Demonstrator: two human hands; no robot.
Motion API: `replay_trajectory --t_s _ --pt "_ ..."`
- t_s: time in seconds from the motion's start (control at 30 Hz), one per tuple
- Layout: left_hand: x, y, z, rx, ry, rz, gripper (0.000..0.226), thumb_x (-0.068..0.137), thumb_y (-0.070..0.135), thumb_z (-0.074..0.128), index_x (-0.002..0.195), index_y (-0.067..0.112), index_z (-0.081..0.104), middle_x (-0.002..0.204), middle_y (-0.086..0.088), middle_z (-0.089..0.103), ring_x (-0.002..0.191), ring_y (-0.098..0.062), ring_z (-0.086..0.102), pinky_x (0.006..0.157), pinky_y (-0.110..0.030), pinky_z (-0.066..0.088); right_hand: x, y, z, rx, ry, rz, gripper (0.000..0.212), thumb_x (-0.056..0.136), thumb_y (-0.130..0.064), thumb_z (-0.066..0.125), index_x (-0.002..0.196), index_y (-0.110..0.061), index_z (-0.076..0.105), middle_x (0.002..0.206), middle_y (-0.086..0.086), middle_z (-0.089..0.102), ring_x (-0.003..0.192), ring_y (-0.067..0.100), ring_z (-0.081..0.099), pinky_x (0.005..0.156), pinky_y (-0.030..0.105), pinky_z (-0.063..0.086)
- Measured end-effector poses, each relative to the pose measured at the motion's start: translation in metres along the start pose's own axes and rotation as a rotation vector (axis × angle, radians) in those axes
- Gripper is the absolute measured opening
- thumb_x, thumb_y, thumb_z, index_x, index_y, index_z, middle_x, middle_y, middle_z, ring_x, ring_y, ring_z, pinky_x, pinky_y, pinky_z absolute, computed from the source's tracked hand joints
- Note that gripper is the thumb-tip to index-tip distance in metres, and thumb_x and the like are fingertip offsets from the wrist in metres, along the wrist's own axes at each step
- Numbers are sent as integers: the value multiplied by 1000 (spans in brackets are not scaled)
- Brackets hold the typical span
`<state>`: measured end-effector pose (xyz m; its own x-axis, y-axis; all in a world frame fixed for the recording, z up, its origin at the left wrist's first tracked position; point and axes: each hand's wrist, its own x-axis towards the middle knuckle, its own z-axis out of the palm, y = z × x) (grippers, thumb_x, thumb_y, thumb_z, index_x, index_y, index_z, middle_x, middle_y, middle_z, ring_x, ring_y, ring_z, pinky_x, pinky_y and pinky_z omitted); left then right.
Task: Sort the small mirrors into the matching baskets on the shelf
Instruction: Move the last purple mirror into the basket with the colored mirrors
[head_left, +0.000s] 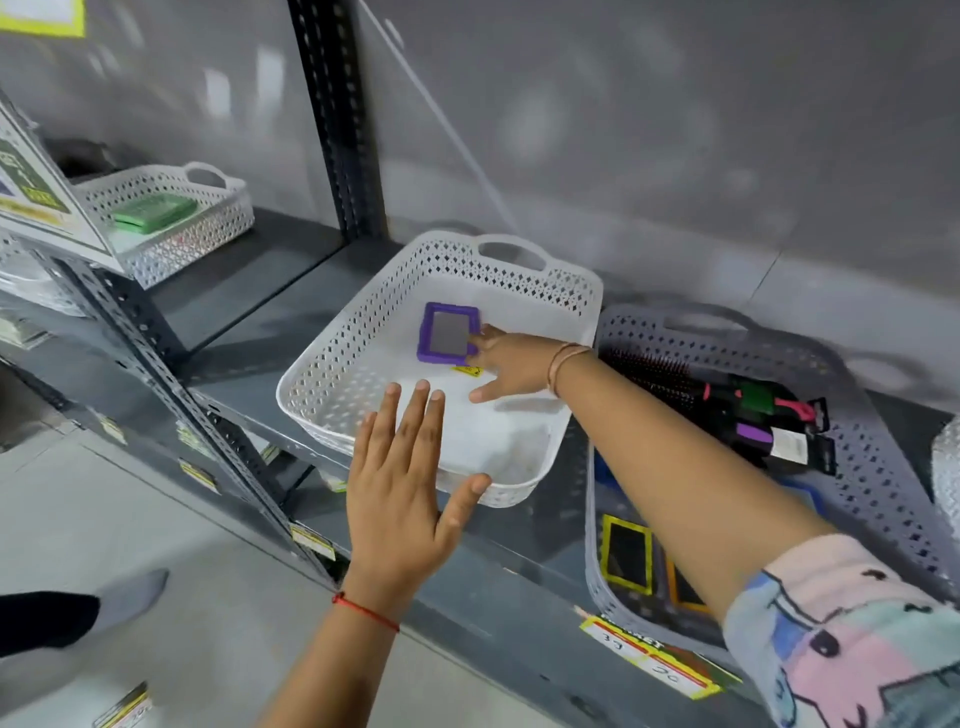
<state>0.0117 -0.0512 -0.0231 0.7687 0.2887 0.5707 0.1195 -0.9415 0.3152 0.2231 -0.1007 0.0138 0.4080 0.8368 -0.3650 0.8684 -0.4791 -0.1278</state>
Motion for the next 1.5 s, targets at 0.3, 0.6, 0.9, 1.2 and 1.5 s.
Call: replay_trajectory --t_s 0.3,0.6,0.9,1.2,1.5 --pt "-1 1 4 -16 36 -27 78 91 63 17 133 3 43 141 -10 39 135 -27 24 110 -42 16 6 6 -9 128 80 107 86 63 -48 77 132 -13 41 149 11 31 137 29 29 111 41 33" --pt "2 4 0 -27 9 -57 80 90 64 15 134 3 42 141 -11 37 135 -25 22 111 -39 13 10 3 -5 242 50 188 90 51 -41 86 122 -12 40 119 9 54 109 29 54 93 42 49" --pt "0 8 -4 -50 -18 -53 82 89 66 16 140 4 32 147 -12 28 139 -26 13 114 -33 4 -25 0 -12 326 338 123 121 42 -42 88 139 -13 22 116 12 53 114 30 49 92 33 43" --pt "-15 92 -8 -217 -52 145 83 91 63 17 141 -3 23 148 -19 22 139 -29 11 113 -42 9 -140 18 -21 367 623 161 126 48 -25 90 145 -7 13 151 13 29 138 24 29 111 24 23" --pt "-49 168 0 -258 -270 313 81 91 63 19 136 -2 37 132 -21 50 123 -36 45 108 -38 18 -261 53 10 412 673 380 127 46 -20 91 145 -7 13 150 12 30 137 23 30 107 19 23"
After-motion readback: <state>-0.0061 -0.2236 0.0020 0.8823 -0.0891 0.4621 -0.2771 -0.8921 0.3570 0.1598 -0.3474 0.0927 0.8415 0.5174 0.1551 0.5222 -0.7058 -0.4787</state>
